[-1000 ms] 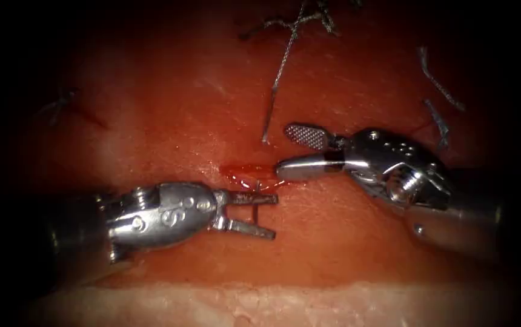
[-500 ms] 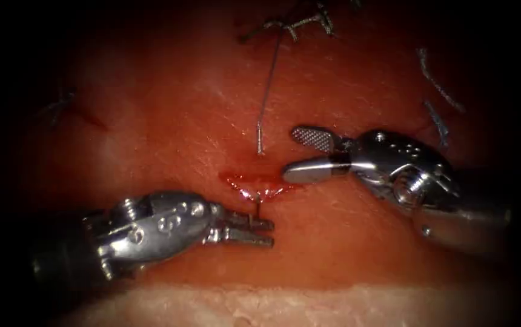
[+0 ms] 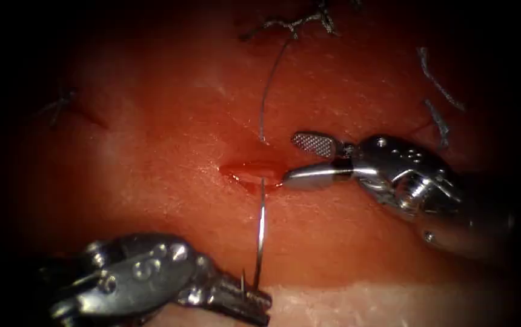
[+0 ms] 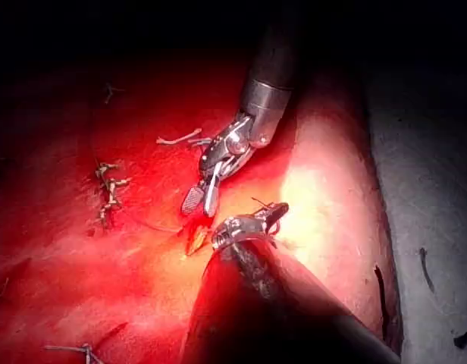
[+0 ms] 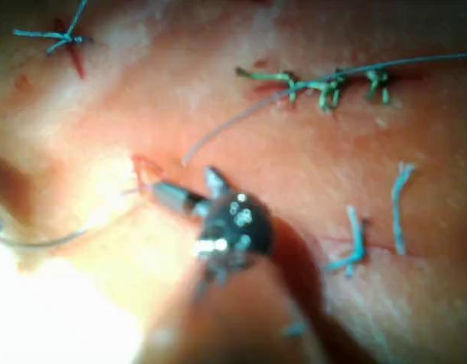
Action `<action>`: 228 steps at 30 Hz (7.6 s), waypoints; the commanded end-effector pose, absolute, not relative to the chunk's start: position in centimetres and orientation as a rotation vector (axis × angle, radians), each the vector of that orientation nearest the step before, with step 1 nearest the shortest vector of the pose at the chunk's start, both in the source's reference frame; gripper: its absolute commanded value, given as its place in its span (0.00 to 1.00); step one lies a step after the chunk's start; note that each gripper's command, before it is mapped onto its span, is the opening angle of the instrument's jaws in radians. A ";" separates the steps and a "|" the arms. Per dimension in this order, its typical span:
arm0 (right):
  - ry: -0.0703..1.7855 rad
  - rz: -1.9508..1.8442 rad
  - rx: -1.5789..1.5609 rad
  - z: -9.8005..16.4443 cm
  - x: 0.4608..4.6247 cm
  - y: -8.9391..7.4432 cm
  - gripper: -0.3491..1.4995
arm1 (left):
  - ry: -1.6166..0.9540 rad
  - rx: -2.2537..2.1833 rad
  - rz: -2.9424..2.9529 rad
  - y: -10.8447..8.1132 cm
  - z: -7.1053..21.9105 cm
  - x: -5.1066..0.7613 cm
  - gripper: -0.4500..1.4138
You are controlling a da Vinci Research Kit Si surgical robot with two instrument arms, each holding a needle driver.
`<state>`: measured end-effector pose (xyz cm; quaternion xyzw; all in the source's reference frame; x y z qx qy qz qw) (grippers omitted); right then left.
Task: Wound Closure
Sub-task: Use the left gripper to pull the needle through the tissue, then hand the needle back to the right tool, then use the left tool to open the incision, then use the right tool to throw the needle through the bottom of the incision.
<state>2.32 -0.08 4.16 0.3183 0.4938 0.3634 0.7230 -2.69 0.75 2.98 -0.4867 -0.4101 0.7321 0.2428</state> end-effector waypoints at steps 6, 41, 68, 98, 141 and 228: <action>1.087 0.808 0.723 4.0 2.29 -0.1 0.65 | -0.836 -1.427 2.175 1.3 2.7 -2.63 0.00; 1.089 1.010 0.934 3.8 2.12 0.1 0.50 | -0.171 -1.531 2.704 1.1 3.3 -2.90 0.00; 1.179 1.081 0.999 3.7 2.63 0.1 0.48 | -0.144 -1.534 2.786 0.9 3.4 -2.99 0.00; 1.276 0.846 0.792 3.8 2.57 0.2 0.00 | -0.302 -1.427 2.623 1.1 3.3 -3.02 0.89; 1.407 0.487 0.333 3.6 2.60 0.4 0.00 | -0.744 -0.957 2.205 1.3 4.5 -2.68 0.13; 1.346 0.037 -0.067 3.9 2.87 0.5 0.00 | -1.340 -0.684 2.288 1.1 4.9 -2.71 0.01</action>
